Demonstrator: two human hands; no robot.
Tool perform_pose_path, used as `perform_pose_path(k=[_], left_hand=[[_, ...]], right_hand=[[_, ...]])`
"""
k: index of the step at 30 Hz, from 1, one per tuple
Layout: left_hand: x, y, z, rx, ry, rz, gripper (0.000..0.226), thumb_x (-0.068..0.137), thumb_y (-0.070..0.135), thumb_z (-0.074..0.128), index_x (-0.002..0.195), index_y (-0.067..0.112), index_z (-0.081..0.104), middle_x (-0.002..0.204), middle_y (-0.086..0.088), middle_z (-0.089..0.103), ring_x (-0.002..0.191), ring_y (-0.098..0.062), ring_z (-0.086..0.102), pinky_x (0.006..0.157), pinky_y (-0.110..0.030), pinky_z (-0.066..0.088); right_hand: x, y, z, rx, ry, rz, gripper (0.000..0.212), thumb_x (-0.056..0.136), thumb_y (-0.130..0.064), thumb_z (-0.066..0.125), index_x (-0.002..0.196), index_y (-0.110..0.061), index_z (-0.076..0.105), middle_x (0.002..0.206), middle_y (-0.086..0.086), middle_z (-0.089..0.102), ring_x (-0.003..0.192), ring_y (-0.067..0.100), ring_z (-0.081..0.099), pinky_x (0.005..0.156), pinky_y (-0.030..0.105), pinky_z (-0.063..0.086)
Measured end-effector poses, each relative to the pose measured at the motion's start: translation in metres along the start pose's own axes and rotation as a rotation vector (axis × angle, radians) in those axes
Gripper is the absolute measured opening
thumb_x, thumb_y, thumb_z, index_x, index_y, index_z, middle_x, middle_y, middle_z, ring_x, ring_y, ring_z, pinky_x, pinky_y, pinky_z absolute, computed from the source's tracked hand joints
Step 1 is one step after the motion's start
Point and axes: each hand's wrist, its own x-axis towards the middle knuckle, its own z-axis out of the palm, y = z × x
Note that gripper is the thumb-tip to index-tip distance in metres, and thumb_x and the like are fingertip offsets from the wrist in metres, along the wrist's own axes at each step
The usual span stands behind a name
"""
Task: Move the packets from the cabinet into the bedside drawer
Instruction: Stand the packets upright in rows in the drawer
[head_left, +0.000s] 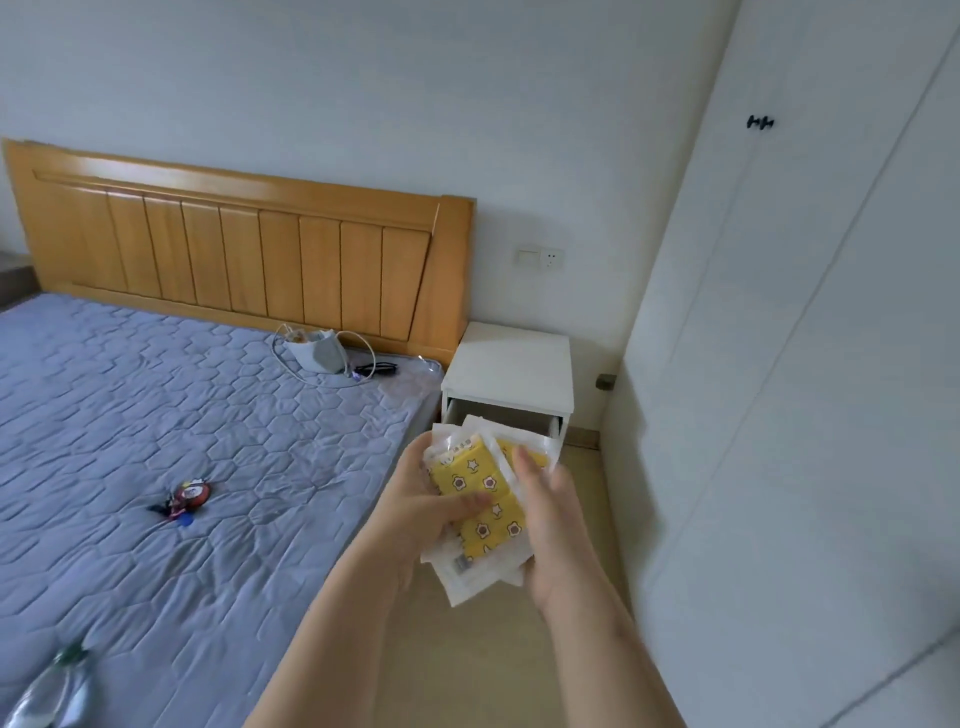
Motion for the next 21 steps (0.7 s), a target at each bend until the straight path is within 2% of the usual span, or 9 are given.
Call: perform_pose_path(k=[3, 6, 8, 12, 15, 17, 21], left_hand=[[0.037, 0.0, -0.02, -0.014, 0.144, -0.006, 0.067, 0.079, -0.005, 0.069, 0.132, 0.023, 0.04, 0.106, -0.01, 0.065, 0.092, -0.029, 0.068, 0.08, -0.048, 0.056], [0.079, 0.008, -0.051, -0.093, 0.236, -0.045, 0.046, 0.09, 0.0, 0.055, 0.127, 0.026, 0.049, 0.107, -0.014, 0.066, 0.086, -0.03, 0.068, 0.075, -0.045, 0.057], [0.112, 0.016, -0.072, -0.144, 0.261, -0.051, 0.042, 0.093, 0.0, 0.05, 0.126, 0.026, 0.051, 0.107, -0.016, 0.066, 0.082, -0.029, 0.067, 0.072, -0.042, 0.057], [0.179, 0.031, -0.108, -0.163, 0.261, -0.025, 0.045, 0.091, -0.004, 0.052, 0.126, 0.023, 0.05, 0.104, -0.017, 0.067, 0.087, -0.032, 0.066, 0.078, -0.048, 0.055], [0.232, 0.048, -0.132, -0.205, 0.276, -0.03, 0.041, 0.089, -0.004, 0.056, 0.121, 0.02, 0.05, 0.096, -0.014, 0.068, 0.083, -0.03, 0.067, 0.066, -0.045, 0.058], [0.266, 0.054, -0.151, -0.221, 0.291, -0.065, 0.039, 0.087, -0.003, 0.059, 0.119, 0.016, 0.052, 0.099, -0.015, 0.068, 0.081, -0.029, 0.068, 0.059, -0.042, 0.06], [0.311, 0.045, -0.178, -0.182, 0.297, -0.139, 0.029, 0.087, 0.0, 0.06, 0.115, 0.009, 0.056, 0.101, -0.017, 0.069, 0.083, -0.03, 0.069, 0.058, -0.042, 0.059]], right_hand=[[0.047, 0.009, 0.019, -0.092, -0.031, 0.055, 0.026, 0.088, -0.02, 0.064, 0.111, -0.021, 0.051, 0.103, 0.007, 0.064, 0.091, 0.025, 0.065, 0.069, 0.04, 0.056], [0.095, 0.013, 0.042, -0.096, -0.037, 0.094, 0.024, 0.087, -0.012, 0.065, 0.108, -0.017, 0.055, 0.1, 0.008, 0.067, 0.084, 0.023, 0.066, 0.059, 0.033, 0.055], [0.13, 0.014, 0.058, -0.089, -0.019, 0.091, 0.022, 0.087, -0.011, 0.065, 0.107, -0.015, 0.057, 0.097, 0.008, 0.068, 0.082, 0.023, 0.066, 0.058, 0.032, 0.054], [0.198, 0.013, 0.094, -0.109, 0.039, 0.044, 0.022, 0.087, -0.014, 0.064, 0.108, -0.014, 0.058, 0.097, 0.007, 0.067, 0.081, 0.019, 0.066, 0.059, 0.029, 0.052], [0.248, 0.006, 0.127, -0.13, 0.031, 0.021, 0.018, 0.09, -0.017, 0.061, 0.108, -0.015, 0.058, 0.098, 0.006, 0.067, 0.081, 0.016, 0.065, 0.055, 0.026, 0.049], [0.281, 0.007, 0.145, -0.133, 0.005, 0.038, 0.016, 0.092, -0.019, 0.057, 0.108, -0.016, 0.059, 0.099, 0.007, 0.068, 0.084, 0.018, 0.066, 0.057, 0.027, 0.05], [0.327, 0.028, 0.165, -0.12, -0.009, 0.151, 0.016, 0.096, -0.019, 0.049, 0.109, -0.017, 0.058, 0.097, 0.007, 0.068, 0.085, 0.019, 0.065, 0.065, 0.03, 0.053]])
